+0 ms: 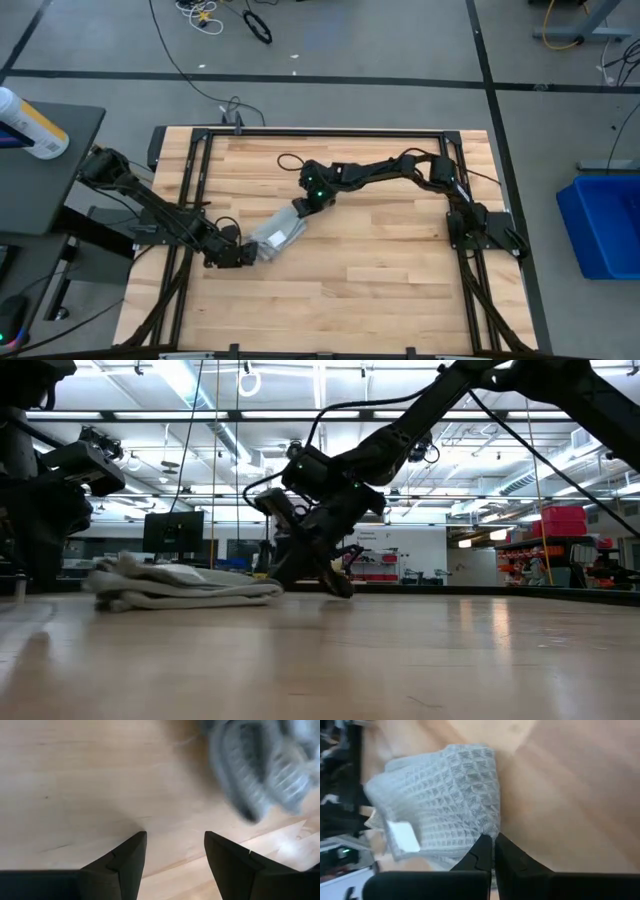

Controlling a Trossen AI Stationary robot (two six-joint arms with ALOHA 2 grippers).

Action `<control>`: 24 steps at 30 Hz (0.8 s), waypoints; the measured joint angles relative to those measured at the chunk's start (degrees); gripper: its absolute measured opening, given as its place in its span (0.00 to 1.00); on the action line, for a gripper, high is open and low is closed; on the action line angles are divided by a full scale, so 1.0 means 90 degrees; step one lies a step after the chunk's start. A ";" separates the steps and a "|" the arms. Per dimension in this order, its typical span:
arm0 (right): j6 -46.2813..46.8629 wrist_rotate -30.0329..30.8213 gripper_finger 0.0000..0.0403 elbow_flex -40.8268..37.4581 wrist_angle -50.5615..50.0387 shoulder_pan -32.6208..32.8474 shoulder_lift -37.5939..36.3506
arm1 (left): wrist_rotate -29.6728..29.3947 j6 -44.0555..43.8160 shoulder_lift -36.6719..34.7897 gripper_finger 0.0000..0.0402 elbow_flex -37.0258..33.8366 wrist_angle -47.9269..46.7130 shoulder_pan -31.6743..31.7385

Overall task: Fold microfiber towels
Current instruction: Fold the grey towel

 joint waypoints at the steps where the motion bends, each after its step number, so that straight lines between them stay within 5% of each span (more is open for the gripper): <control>1: -0.0092 0.0076 0.01 0.0000 -0.0107 -0.0013 -0.0064 | -0.0001 0.0017 0.0000 0.52 0.0000 -0.0003 0.0000; 10: -0.0483 0.0063 0.04 0.0021 -0.0002 0.0207 -0.0209 | -0.0002 0.0023 -0.0002 0.52 0.0002 -0.0049 0.0002; 19: -0.0591 -0.0269 0.53 0.0051 0.0138 -0.0092 -0.0171 | 0.0015 0.0078 -0.0002 0.52 0.0002 0.0033 0.0002; 24: -0.0860 -0.0391 0.63 0.0049 -0.0354 -0.0340 -0.0160 | 0.0013 0.0079 -0.0002 0.52 0.0002 0.0082 0.0002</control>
